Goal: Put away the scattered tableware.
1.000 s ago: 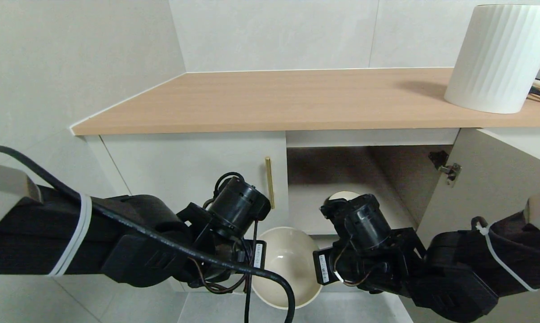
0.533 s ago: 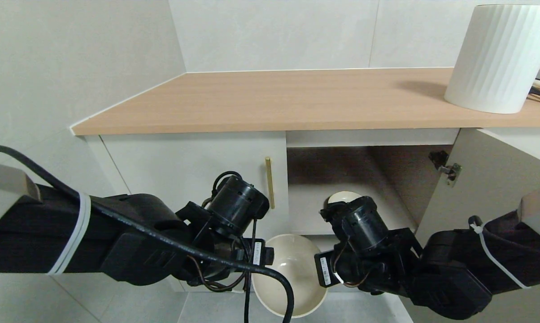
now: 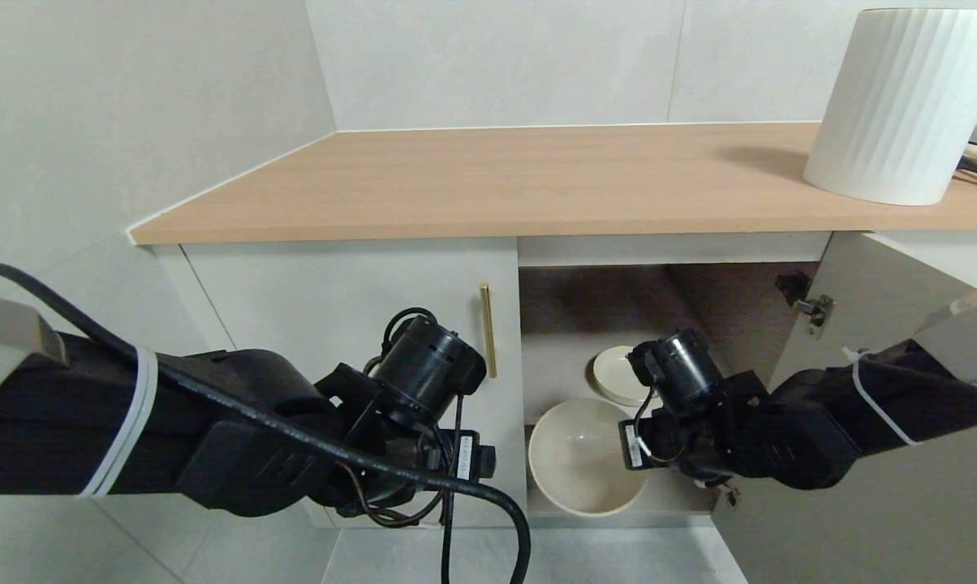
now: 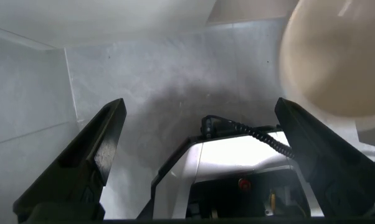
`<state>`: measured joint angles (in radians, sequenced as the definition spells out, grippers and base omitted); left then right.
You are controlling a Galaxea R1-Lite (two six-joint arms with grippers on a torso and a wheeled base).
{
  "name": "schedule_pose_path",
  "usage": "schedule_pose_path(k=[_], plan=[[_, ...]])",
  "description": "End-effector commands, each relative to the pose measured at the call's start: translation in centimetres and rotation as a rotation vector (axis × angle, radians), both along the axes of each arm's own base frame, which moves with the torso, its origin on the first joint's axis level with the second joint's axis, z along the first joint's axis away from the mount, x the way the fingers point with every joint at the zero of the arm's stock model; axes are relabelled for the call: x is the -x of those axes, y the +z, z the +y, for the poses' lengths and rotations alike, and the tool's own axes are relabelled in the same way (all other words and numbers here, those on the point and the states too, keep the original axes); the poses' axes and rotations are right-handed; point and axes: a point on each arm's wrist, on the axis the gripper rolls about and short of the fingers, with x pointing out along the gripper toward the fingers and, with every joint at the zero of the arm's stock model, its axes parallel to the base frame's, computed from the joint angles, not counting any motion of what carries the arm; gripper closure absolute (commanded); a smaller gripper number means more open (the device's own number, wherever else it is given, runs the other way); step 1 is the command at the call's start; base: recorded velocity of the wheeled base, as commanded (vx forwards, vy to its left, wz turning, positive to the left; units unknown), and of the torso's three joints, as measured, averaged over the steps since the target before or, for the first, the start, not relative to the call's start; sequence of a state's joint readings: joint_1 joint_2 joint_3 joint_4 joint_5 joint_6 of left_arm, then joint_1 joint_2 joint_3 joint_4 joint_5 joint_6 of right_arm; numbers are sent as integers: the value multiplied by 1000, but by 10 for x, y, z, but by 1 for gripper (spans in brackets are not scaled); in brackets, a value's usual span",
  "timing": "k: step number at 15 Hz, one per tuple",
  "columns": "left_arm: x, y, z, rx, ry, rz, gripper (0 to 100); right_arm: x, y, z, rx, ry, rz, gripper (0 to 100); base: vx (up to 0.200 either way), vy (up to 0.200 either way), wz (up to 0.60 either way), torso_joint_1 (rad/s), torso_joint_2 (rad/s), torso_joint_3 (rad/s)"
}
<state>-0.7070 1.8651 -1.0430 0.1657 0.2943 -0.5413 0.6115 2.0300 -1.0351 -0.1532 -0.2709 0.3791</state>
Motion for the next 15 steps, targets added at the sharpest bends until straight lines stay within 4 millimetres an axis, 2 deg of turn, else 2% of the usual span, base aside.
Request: schedule_pose_path(k=[1, 3, 7, 15], plan=[[0, 0, 0, 1, 0, -1, 0, -24, -1, -15, -13, -101, -23, 100, 0, 0, 0, 0, 0, 0], [0, 1, 0, 2, 0, -2, 0, -42, -1, -22, -89, -215, -50, 100, 0, 0, 0, 0, 0, 0], [0, 1, 0, 3, 0, -4, 0, -68, 2, -37, -181, -327, -152, 100, 0, 0, 0, 0, 0, 0], [2, 5, 1, 12, 0, -14, 0, -109, -13, -51, -235, -441, -178, 100, 0, 0, 0, 0, 0, 0]])
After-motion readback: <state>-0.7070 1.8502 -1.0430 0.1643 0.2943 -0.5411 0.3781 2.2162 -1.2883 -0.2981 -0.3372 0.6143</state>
